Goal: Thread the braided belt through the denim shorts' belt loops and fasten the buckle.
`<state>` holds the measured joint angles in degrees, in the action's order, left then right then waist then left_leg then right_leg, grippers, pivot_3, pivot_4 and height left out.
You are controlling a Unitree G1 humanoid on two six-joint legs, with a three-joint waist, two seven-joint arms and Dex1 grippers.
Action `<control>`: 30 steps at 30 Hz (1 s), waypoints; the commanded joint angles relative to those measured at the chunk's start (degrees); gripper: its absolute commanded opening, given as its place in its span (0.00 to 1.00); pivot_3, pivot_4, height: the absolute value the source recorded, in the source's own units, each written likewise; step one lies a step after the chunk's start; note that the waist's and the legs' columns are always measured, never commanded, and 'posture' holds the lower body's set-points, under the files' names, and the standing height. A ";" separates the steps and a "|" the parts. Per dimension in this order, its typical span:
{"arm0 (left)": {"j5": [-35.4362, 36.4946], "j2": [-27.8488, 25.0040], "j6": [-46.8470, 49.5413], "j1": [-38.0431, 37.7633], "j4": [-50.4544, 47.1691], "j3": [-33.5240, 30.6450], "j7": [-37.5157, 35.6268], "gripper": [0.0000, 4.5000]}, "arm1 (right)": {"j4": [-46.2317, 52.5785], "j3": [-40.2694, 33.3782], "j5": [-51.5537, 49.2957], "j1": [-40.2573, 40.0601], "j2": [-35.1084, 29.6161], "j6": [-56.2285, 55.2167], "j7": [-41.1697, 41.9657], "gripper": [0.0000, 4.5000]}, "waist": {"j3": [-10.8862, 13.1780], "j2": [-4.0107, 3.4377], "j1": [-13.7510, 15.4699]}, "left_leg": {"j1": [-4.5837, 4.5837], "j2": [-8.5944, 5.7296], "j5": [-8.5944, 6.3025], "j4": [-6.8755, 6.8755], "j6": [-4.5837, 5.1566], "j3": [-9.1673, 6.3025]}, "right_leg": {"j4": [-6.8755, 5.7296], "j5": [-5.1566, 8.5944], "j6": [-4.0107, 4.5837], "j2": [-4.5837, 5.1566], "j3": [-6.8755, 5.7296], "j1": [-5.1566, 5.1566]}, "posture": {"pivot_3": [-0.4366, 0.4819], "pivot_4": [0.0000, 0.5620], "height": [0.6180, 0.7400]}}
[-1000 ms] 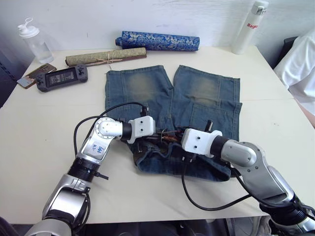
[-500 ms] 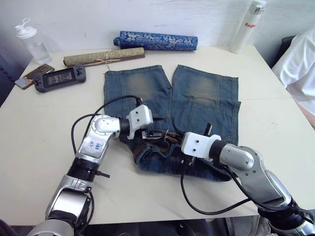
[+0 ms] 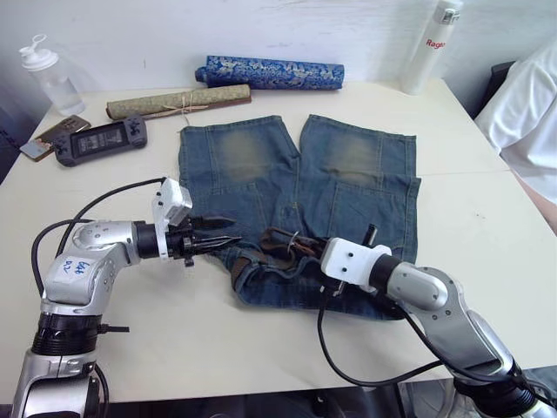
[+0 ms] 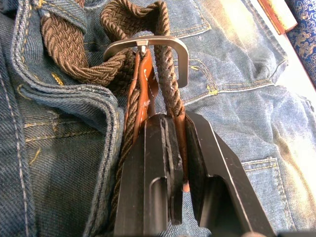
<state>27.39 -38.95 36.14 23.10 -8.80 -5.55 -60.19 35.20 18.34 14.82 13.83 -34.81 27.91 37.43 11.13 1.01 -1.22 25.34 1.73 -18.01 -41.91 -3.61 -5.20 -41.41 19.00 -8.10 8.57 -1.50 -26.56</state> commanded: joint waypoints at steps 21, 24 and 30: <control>-15.58 -6.88 -19.78 -9.64 0.41 15.88 -2.50 0.00 | 5.90 -4.98 0.34 -4.21 -1.19 0.42 -0.64 0.00 | 0.00 -0.01 -0.20 | -0.06 0.01 -0.02 0.04 0.04 0.05 | -0.03 0.05 0.09 -0.01 0.06 -0.03 | 0.48 0.27 0.22; -18.90 -6.97 -23.77 -10.10 4.38 16.52 -0.06 0.00 | 7.89 -6.90 -0.33 -6.60 -1.32 -0.23 -0.98 0.00 | -0.05 -0.08 -0.01 | -0.16 0.01 -0.03 0.04 0.04 0.07 | -0.03 0.06 0.11 0.00 0.08 0.08 | 0.48 0.27 0.22; -21.58 -6.60 -30.02 -9.88 6.17 17.29 1.42 0.00 | 10.54 -19.01 -0.84 -23.72 -4.68 -9.60 -1.57 0.00 | -0.18 -0.18 0.70 | -0.22 0.01 -0.07 0.06 0.11 0.12 | -0.02 0.08 0.13 0.00 0.10 0.11 | 0.48 0.27 0.22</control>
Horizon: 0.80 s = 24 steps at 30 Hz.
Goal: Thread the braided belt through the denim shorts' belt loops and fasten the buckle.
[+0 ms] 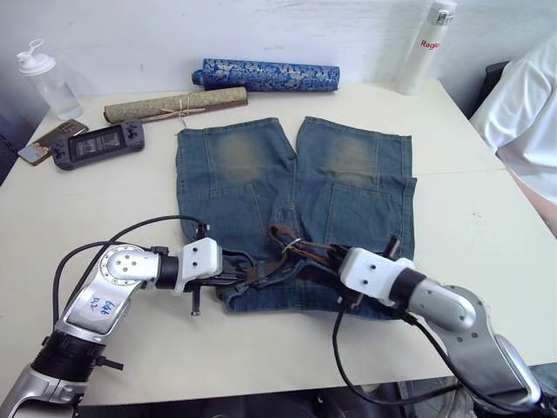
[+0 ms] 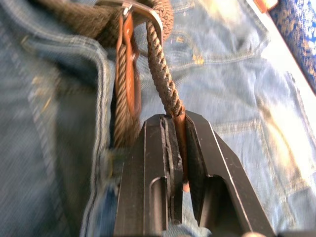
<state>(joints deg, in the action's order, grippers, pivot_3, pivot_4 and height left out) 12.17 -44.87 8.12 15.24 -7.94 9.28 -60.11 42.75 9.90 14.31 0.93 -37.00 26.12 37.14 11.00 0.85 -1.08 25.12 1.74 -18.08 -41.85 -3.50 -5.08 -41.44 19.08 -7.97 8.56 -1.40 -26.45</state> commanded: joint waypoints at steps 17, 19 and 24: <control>-9.98 -1.90 -14.72 -2.13 11.13 3.72 1.38 0.00 | -14.97 -31.89 -5.60 -29.44 -4.46 -28.77 -2.38 0.00 | -0.49 -0.06 2.03 | -0.79 0.07 -0.56 -0.12 0.19 0.32 | 0.02 0.90 0.82 0.02 0.22 1.05 | 0.48 0.27 0.22; -10.34 -1.98 -15.58 -2.23 11.76 3.70 1.50 0.00 | -16.51 -32.47 -5.59 -30.56 -5.30 -29.32 -1.44 0.00 | -0.53 -0.11 2.57 | -0.82 0.06 -0.59 -0.17 0.19 0.40 | 0.02 0.90 0.81 0.02 0.28 1.06 | 0.48 0.27 0.22; -10.42 -2.09 -15.96 -1.99 12.14 3.73 1.75 0.00 | -19.71 -31.98 -3.19 -31.34 -7.13 -33.15 -1.73 0.00 | -0.60 -0.14 2.77 | -0.89 0.06 -0.68 -0.23 0.12 0.55 | 0.05 0.94 0.76 0.05 0.39 1.17 | 0.48 0.27 0.22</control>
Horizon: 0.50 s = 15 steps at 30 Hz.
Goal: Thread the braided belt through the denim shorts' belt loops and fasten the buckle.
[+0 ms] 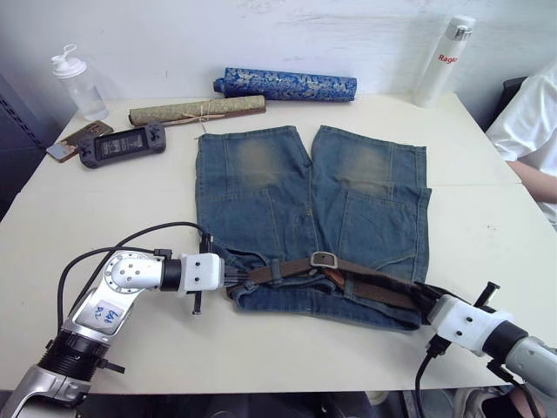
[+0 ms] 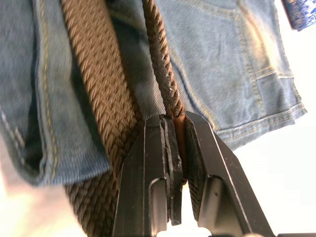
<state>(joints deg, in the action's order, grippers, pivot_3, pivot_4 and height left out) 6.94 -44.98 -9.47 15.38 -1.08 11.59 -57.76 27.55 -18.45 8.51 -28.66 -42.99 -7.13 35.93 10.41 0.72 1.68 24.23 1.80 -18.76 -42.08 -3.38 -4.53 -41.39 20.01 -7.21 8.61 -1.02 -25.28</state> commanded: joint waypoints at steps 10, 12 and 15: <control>-3.10 -0.63 2.04 -2.03 4.24 -0.59 1.47 0.00 | -2.80 4.19 7.01 3.41 -0.23 -1.96 -2.04 0.00 | -0.13 0.00 -0.13 | -0.02 0.00 -0.03 -0.03 -0.02 0.05 | 0.02 0.02 -0.04 0.00 0.06 0.01 | 0.48 0.27 0.22; -1.32 -0.14 2.25 -1.77 3.68 -2.34 2.13 0.00 | -1.31 6.00 6.21 4.68 0.69 -1.16 -1.78 0.00 | -0.13 0.01 -0.21 | -0.04 0.01 -0.03 -0.03 -0.01 0.07 | 0.02 0.04 -0.06 -0.01 0.08 0.01 | 0.48 0.27 0.22; 0.71 0.12 3.51 -1.82 2.50 -4.55 2.61 0.00 | 0.91 7.54 4.05 5.62 2.36 2.64 -0.72 0.00 | -0.13 0.01 -0.26 | -0.03 0.01 -0.03 -0.03 -0.01 0.06 | -0.01 0.05 -0.07 -0.01 0.07 -0.01 | 0.48 0.27 0.22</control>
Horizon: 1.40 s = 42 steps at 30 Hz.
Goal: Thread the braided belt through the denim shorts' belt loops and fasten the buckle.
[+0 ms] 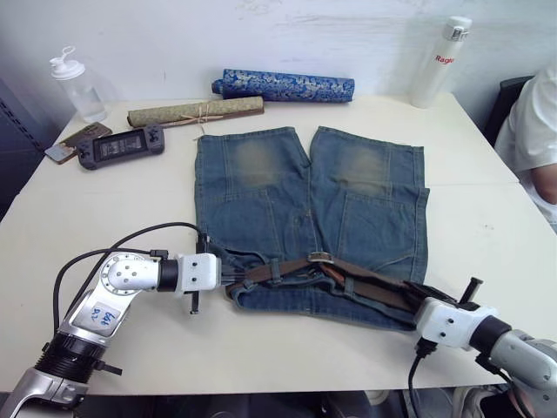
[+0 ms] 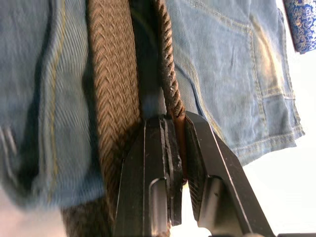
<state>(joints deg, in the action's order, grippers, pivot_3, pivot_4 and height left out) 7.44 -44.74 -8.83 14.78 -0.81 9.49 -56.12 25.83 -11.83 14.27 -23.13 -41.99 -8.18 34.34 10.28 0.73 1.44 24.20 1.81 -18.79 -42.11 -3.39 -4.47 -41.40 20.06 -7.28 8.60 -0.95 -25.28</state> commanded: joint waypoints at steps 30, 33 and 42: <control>22.24 -2.81 39.25 1.14 -22.81 -14.64 2.93 0.51 | 27.03 8.26 -28.43 7.14 -1.09 37.43 6.10 1.00 | 0.76 0.63 0.08 | 0.13 0.00 -0.10 0.05 -0.13 -0.02 | 0.63 -0.13 -0.19 -0.02 -0.03 -0.16 | 0.48 0.27 0.22; 22.53 -2.55 39.73 0.79 -23.91 -14.91 3.46 0.53 | 25.35 11.23 -24.68 5.25 -0.48 35.72 4.08 0.81 | 0.77 0.62 -0.04 | 0.14 0.00 -0.10 0.05 -0.14 -0.01 | 0.69 -0.15 -0.23 -0.02 -0.02 -0.16 | 0.48 0.27 0.22; 19.39 -3.20 36.36 -1.67 -25.91 -12.79 2.66 0.53 | 19.16 13.76 -18.82 6.23 0.89 35.81 -0.14 0.03 | 0.81 0.61 -0.08 | 0.11 0.01 -0.10 0.05 -0.14 0.05 | 0.74 -0.21 -0.24 -0.02 0.01 -0.16 | 0.48 0.27 0.22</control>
<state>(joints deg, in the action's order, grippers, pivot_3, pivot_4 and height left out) 27.39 -47.61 28.94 12.99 -24.44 -3.26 -53.25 44.60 1.76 -5.17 -17.02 -41.72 27.72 34.82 11.09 1.34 1.36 24.31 1.81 -18.90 -42.06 -3.53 -4.42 -40.66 19.85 -7.52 8.58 -0.93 -25.44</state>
